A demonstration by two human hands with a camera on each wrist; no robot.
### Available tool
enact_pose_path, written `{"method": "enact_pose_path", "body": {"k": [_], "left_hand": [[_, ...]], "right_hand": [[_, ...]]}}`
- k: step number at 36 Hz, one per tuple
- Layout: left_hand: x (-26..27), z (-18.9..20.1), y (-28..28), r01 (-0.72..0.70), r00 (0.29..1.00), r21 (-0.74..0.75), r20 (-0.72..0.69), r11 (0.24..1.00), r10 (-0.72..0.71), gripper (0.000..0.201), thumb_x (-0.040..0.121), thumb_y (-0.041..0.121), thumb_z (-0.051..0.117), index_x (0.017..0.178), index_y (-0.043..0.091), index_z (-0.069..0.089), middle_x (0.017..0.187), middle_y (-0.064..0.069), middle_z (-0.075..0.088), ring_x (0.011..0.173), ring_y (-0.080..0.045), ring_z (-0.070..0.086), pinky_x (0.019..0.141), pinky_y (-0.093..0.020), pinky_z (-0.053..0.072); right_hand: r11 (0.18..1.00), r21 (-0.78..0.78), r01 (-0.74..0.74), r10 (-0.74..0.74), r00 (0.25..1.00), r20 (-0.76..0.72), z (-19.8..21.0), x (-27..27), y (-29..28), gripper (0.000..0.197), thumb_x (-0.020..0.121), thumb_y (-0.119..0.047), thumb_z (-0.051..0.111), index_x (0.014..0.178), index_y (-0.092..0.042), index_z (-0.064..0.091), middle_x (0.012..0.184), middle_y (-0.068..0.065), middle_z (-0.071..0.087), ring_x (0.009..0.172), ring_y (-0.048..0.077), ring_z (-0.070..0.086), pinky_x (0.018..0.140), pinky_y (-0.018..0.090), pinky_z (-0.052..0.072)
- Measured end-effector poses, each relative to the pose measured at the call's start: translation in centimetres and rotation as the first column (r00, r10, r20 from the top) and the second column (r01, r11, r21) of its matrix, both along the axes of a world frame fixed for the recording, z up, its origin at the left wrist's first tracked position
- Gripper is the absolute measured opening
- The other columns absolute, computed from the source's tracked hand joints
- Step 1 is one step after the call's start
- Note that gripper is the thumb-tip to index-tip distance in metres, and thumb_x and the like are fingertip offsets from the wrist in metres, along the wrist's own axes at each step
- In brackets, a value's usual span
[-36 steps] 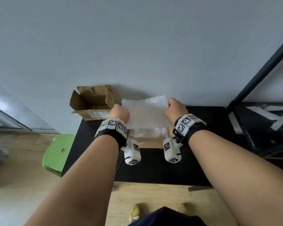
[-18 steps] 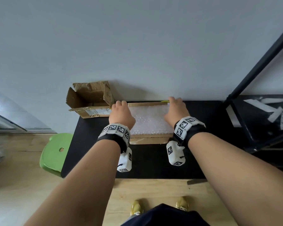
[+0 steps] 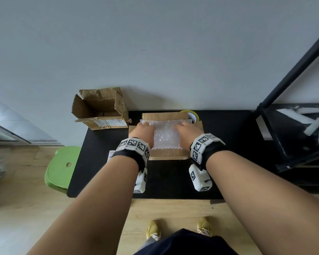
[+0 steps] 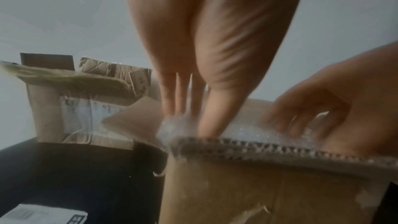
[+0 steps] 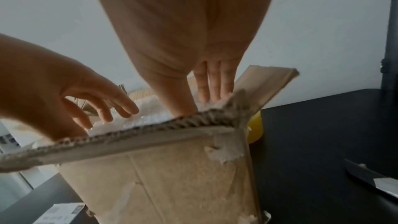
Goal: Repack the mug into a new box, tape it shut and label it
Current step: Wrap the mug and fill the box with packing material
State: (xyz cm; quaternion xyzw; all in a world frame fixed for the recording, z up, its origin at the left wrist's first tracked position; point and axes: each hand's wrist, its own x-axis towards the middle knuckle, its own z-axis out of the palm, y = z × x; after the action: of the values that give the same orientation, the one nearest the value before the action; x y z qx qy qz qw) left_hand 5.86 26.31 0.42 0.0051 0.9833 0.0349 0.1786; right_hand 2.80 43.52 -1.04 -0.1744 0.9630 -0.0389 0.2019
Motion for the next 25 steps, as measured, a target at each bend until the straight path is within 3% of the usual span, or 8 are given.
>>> {"method": "enact_pose_path", "body": {"k": [3, 6, 9, 11, 18, 21, 25], "left_hand": [[-0.3, -0.2, 0.2, 0.018, 1.0, -0.023, 0.021, 1.0, -0.017, 0.054, 0.082, 0.004, 0.063, 0.133, 0.014, 0.047, 0.128, -0.007, 0.048, 0.122, -0.026, 0.044, 0.096, -0.042, 0.048], [-0.6, -0.3, 0.7, 0.02, 0.998, -0.039, 0.064, 0.999, -0.018, 0.051, 0.082, 0.0, 0.061, 0.131, 0.008, 0.048, 0.131, -0.012, 0.048, 0.116, -0.028, 0.052, 0.095, -0.042, 0.05], [-1.0, -0.4, 1.2, 0.036, 0.993, -0.051, 0.113, 0.998, -0.03, 0.054, 0.084, -0.002, 0.058, 0.136, 0.003, 0.043, 0.137, -0.017, 0.043, 0.117, -0.032, 0.054, 0.095, -0.043, 0.05], [-1.2, -0.6, 1.4, 0.045, 0.99, -0.062, 0.138, 0.997, -0.036, 0.054, 0.086, -0.002, 0.057, 0.138, 0.002, 0.041, 0.141, -0.02, 0.039, 0.12, -0.033, 0.052, 0.098, -0.044, 0.048], [-1.7, -2.2, 1.7, 0.052, 0.986, -0.099, 0.16, 0.994, -0.036, 0.045, 0.091, 0.002, 0.05, 0.136, 0.001, 0.041, 0.137, -0.018, 0.037, 0.125, -0.032, 0.044, 0.103, -0.045, 0.043], [-2.0, -2.4, 1.9, 0.075, 0.983, -0.129, 0.175, 0.989, -0.051, 0.045, 0.092, 0.003, 0.048, 0.136, -0.001, 0.041, 0.135, -0.018, 0.038, 0.124, -0.034, 0.045, 0.102, -0.045, 0.044], [-2.8, -2.8, 2.1, 0.116, 0.973, -0.151, 0.216, 0.982, -0.081, 0.043, 0.092, 0.005, 0.048, 0.135, -0.001, 0.043, 0.134, -0.019, 0.039, 0.122, -0.036, 0.047, 0.1, -0.046, 0.045]], "right_hand": [[0.998, 0.051, -0.022, 0.022, 1.0, 0.013, -0.4, -0.2, -0.3, 0.058, 0.09, 0.003, 0.045, 0.145, -0.009, 0.035, 0.148, 0.02, 0.031, 0.127, 0.035, 0.045, 0.091, 0.037, 0.049], [0.992, 0.103, -0.069, 0.066, 0.997, 0.03, -0.7, -0.7, -1.0, 0.047, 0.093, 0.001, 0.045, 0.139, -0.004, 0.042, 0.14, 0.027, 0.041, 0.13, 0.041, 0.043, 0.099, 0.047, 0.048], [0.985, 0.136, -0.106, 0.096, 0.993, 0.074, -0.9, -0.8, -1.7, 0.028, 0.095, -0.005, 0.047, 0.121, -0.006, 0.058, 0.123, 0.019, 0.06, 0.109, 0.033, 0.061, 0.095, 0.043, 0.051], [0.979, 0.171, -0.108, 0.09, 0.99, 0.109, -1.0, -1.0, -2.0, 0.023, 0.095, -0.005, 0.049, 0.115, -0.005, 0.062, 0.116, 0.015, 0.063, 0.105, 0.03, 0.063, 0.095, 0.04, 0.05], [0.975, 0.169, -0.142, 0.13, 0.988, 0.08, -1.0, -1.5, -2.0, 0.027, 0.09, -0.003, 0.052, 0.115, -0.005, 0.06, 0.109, 0.015, 0.064, 0.094, 0.032, 0.065, 0.081, 0.041, 0.055], [0.968, 0.184, -0.172, 0.163, 0.985, 0.064, -1.1, -1.6, -1.9, 0.027, 0.089, -0.003, 0.052, 0.116, -0.004, 0.058, 0.108, 0.016, 0.062, 0.093, 0.033, 0.064, 0.069, 0.038, 0.049], [0.961, 0.179, -0.21, 0.202, 0.977, 0.062, -1.4, -2.2, -1.8, 0.027, 0.088, -0.005, 0.054, 0.116, -0.005, 0.058, 0.108, 0.016, 0.062, 0.093, 0.033, 0.064, 0.076, 0.041, 0.054]]}}
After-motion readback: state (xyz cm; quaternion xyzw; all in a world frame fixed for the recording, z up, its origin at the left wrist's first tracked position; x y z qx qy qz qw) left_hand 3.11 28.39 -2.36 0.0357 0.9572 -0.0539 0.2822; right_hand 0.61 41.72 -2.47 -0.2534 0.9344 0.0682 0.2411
